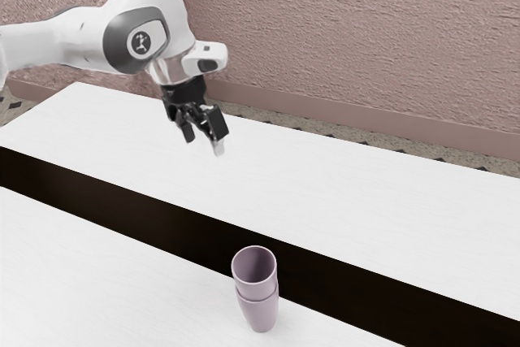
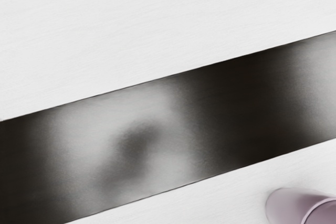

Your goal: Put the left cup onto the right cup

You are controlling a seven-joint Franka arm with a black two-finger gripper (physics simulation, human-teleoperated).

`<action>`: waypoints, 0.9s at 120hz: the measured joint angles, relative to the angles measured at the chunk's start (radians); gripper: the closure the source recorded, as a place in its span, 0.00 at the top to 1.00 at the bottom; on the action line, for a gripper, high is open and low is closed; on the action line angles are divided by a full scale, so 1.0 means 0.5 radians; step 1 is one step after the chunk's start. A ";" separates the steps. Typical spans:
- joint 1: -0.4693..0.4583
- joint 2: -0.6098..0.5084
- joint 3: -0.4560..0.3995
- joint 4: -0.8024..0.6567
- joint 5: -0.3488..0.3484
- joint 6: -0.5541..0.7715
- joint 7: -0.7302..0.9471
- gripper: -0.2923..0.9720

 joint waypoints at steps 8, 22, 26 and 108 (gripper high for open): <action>0.020 0.051 0.022 0.090 0.019 -0.033 0.001 0.77; 0.029 0.117 0.054 0.207 0.053 -0.078 0.002 0.77; 0.016 0.134 0.063 0.249 0.059 -0.100 0.002 0.77; -0.036 0.136 0.099 0.483 0.087 -0.311 0.004 0.77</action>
